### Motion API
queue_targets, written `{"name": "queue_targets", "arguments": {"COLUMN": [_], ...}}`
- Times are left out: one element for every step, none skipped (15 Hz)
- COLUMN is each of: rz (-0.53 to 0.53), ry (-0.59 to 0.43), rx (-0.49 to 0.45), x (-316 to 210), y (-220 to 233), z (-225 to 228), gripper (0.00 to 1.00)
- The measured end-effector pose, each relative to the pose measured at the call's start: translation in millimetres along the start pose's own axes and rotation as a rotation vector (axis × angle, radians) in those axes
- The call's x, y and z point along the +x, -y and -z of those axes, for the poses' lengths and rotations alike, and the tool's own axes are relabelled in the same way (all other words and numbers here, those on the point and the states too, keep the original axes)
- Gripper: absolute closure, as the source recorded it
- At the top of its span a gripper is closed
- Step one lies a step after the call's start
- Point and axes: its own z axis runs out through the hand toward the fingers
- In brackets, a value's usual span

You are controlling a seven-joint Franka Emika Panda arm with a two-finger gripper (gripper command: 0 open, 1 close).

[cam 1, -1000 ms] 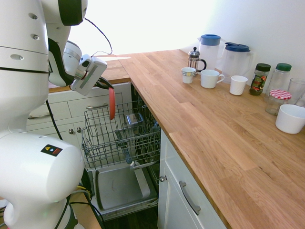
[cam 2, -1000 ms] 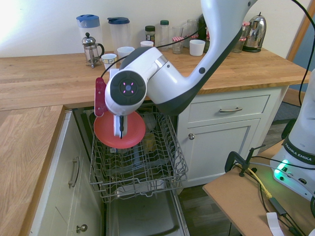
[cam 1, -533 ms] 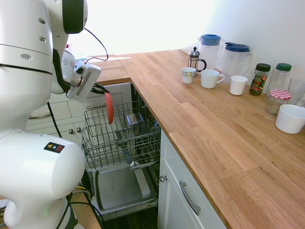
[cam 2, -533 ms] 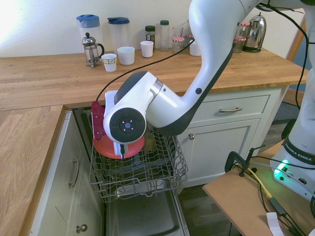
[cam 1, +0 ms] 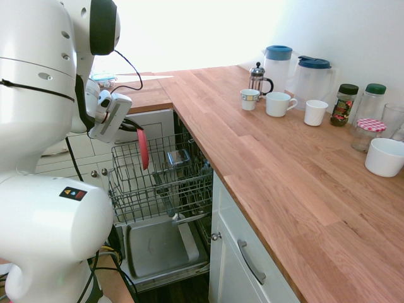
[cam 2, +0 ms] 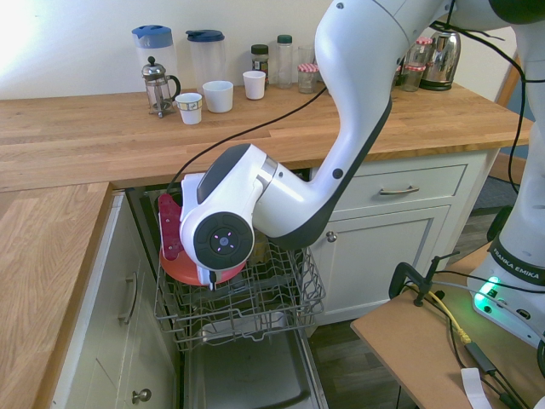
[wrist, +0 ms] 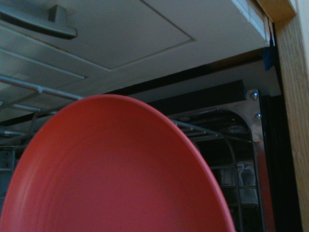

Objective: Put the plate in the dishwasher

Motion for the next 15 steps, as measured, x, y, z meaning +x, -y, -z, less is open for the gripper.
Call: {"name": "queue_targets", "arguments": {"rz": [-0.002, -0.006, -0.007, -0.008, -0.008, -0.007, -0.004, -0.001, 0.002, 0.007, 0.011, 0.014, 0.014, 0.015, 0.017], "ry": [0.0, 0.0, 0.0, 0.001, 0.001, 0.0, -0.001, 0.0, 0.002, 0.007, 0.012, 0.018, 0.025, 0.032, 0.039], "rx": [0.003, 0.005, 0.008, 0.011, 0.015, 0.019, 0.023, 0.028, 0.033, 0.042, 0.052, 0.063, 0.07, 0.078, 0.086], "x": [0, 0, -1, -4, -5, -7, -9, -10, -13, -16, -19, -21, -23, -25, -27], "y": [4, 7, 10, 14, 17, 21, 24, 28, 31, 33, 35, 37, 38, 39, 41], "z": [-2, -3, -3, -3, -1, 0, 1, 0, -2, -5, -9, -12, -16, -21, -25], "gripper": [1.0, 1.0, 1.0, 1.0, 1.0, 1.0, 1.0, 1.0, 1.0, 1.0, 1.0, 1.0, 1.0, 1.0, 1.0]}}
